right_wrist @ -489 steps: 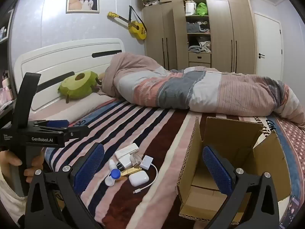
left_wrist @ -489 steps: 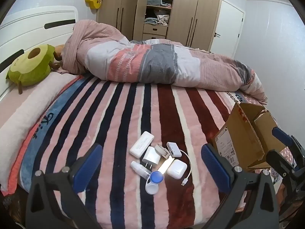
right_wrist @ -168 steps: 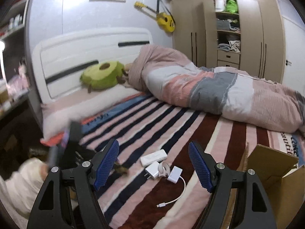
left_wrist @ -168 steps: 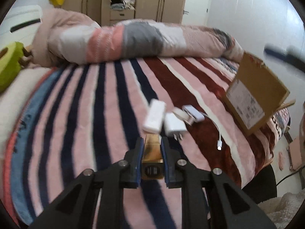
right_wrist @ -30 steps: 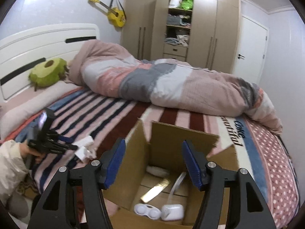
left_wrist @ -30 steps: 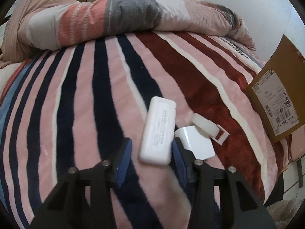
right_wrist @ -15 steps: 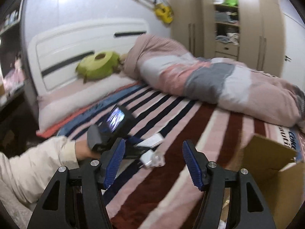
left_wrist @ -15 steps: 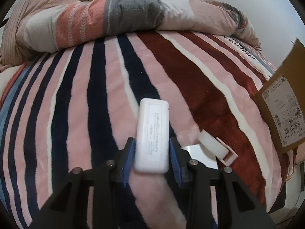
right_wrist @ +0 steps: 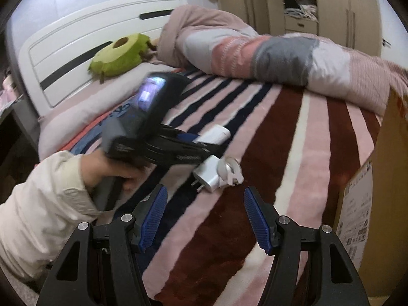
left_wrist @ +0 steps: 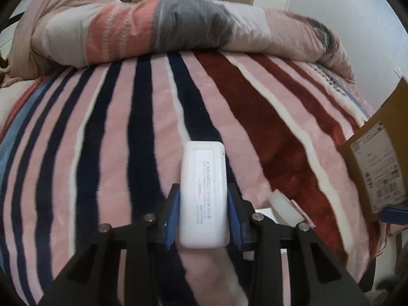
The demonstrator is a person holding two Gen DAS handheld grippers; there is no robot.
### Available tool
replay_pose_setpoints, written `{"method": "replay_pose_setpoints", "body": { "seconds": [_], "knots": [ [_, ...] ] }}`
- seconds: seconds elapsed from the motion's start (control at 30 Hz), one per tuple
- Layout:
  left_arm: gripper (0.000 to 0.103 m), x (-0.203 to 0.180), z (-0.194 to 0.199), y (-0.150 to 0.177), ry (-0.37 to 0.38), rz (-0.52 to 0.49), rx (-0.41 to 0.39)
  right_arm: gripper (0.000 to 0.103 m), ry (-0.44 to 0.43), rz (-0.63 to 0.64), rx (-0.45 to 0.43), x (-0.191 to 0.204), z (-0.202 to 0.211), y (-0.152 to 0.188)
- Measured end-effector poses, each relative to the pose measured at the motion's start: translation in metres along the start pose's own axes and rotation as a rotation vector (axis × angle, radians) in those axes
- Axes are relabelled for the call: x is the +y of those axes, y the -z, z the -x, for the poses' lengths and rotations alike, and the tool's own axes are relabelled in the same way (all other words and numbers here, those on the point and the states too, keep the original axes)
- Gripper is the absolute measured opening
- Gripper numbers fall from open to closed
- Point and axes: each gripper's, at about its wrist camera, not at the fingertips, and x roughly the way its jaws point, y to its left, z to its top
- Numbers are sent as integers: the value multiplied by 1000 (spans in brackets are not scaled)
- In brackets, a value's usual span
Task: Organize rigid objects
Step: 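Carry the white power bank into the box with the left gripper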
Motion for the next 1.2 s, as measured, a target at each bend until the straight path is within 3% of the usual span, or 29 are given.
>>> {"method": "replay_pose_setpoints", "body": {
  "seconds": [0.2,0.33,0.47,0.63,0.73,0.8,1.0,1.1,1.13,1.17,1.2],
  "knots": [
    [32,-13,65,-7,7,-54,-73,59,9,-43,14,-14,-20,10],
    [32,-42,119,-22,40,-121,-118,59,15,-38,-13,-18,-27,16],
    [32,-95,175,-47,79,-230,-182,59,9,-65,-32,-27,-36,23],
    [32,-185,217,-77,238,-369,-222,59,-6,-67,-30,-32,-42,29],
    [32,-235,214,-91,311,-438,-190,59,-12,-58,-25,-32,-44,32],
    [32,-273,194,-99,329,-481,-123,60,-20,-56,-21,-32,-47,34],
    [32,-331,122,-106,284,-524,90,60,-42,-45,-12,-30,-52,41],
    [32,-339,96,-99,255,-532,147,60,-50,-42,-11,-31,-53,43],
    [39,-339,93,-98,260,-529,144,60,-49,-39,-9,-31,-53,44],
    [57,-338,96,-98,272,-529,137,60,-46,-35,-7,-32,-51,45],
    [66,-336,102,-97,280,-532,110,60,-44,-33,-8,-34,-50,47]
  ]
}}
